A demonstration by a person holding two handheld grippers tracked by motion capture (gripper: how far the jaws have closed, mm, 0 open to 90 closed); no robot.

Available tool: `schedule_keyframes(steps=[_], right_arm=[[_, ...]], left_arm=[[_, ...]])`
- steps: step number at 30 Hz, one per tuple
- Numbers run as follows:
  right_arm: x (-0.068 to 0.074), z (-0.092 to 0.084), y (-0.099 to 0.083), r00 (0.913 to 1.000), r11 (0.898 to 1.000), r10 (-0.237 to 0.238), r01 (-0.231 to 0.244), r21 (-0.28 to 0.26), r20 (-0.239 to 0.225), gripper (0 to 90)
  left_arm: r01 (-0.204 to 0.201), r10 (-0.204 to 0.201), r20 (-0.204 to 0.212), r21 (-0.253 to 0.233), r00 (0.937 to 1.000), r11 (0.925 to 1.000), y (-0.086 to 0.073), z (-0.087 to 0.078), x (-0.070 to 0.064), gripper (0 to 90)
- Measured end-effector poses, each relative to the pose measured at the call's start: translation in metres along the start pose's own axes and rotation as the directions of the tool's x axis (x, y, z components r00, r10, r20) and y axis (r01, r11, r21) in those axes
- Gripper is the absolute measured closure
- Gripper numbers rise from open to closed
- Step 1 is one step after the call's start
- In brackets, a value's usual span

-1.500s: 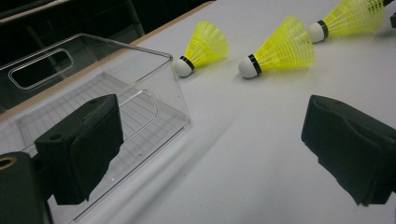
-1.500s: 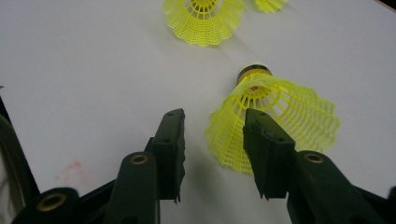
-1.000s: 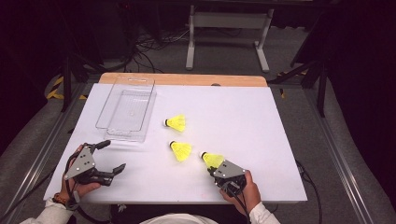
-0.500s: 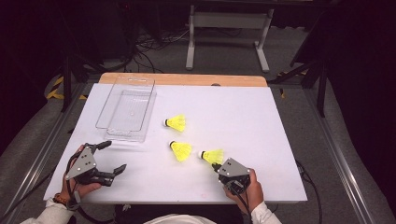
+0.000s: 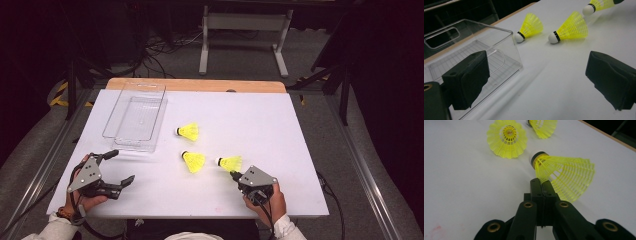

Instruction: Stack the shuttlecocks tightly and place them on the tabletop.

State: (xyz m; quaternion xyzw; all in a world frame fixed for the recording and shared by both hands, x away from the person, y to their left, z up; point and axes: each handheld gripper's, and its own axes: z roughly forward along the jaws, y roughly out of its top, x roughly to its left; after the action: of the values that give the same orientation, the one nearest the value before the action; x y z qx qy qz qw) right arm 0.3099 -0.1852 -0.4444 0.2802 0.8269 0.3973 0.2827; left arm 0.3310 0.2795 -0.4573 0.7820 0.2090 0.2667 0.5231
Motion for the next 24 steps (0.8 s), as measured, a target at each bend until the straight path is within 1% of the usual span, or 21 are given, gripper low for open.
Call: schedule_keyframes(steps=[2, 3, 4, 6, 10, 14, 20, 24], right_arm=[[-0.001, 0.0, 0.0, 1.0, 1.0, -0.001, 0.001, -0.002, -0.002, 90.0], [-0.001, 0.0, -0.001, 1.0, 1.0, -0.004, 0.004, -0.001, -0.002, 90.0], [-0.002, 0.0, -0.001, 0.9999, 1.0, -0.015, 0.015, -0.001, 0.003, 90.0], [-0.004, -0.001, 0.0, 0.9999, 1.0, -0.009, 0.009, -0.009, 0.004, 90.0], [-0.008, -0.002, 0.002, 0.9998, 1.0, -0.014, 0.014, -0.02, 0.011, 90.0], [-0.013, -0.002, 0.003, 0.9999, 1.0, -0.011, 0.011, -0.026, 0.014, 90.0], [-0.021, 0.002, 0.006, 0.9996, 1.0, -0.019, 0.019, -0.023, 0.022, 90.0], [-0.026, 0.004, 0.008, 0.9998, 0.999, -0.013, 0.014, -0.03, 0.018, 90.0]], left_arm=[[-0.007, 0.007, 0.007, 0.009, 1.0, 0.9999, -0.001, 0.001, 0.0, 6.2], [-0.017, 0.017, 0.006, 0.014, 0.9998, 0.9998, 0.0, 0.002, 0.0, 6.1], [-0.01, 0.01, 0.006, 0.007, 0.9999, 0.9999, 0.0, 0.002, 0.0, 6.1], [-0.003, 0.003, 0.004, 0.01, 1.0, 0.9999, 0.0, 0.002, 0.001, 6.1], [-0.01, 0.01, 0.005, 0.014, 0.9999, 0.9998, 0.0, 0.003, 0.001, 6.0], [-0.009, 0.009, 0.005, 0.014, 0.9999, 0.9999, 0.0, 0.004, 0.001, 6.0], [-0.008, 0.007, 0.006, 0.02, 1.0, 0.9998, -0.001, 0.005, 0.001, 6.0], [-0.008, 0.008, 0.005, 0.02, 1.0, 0.9998, 0.0, 0.004, 0.001, 5.9]])
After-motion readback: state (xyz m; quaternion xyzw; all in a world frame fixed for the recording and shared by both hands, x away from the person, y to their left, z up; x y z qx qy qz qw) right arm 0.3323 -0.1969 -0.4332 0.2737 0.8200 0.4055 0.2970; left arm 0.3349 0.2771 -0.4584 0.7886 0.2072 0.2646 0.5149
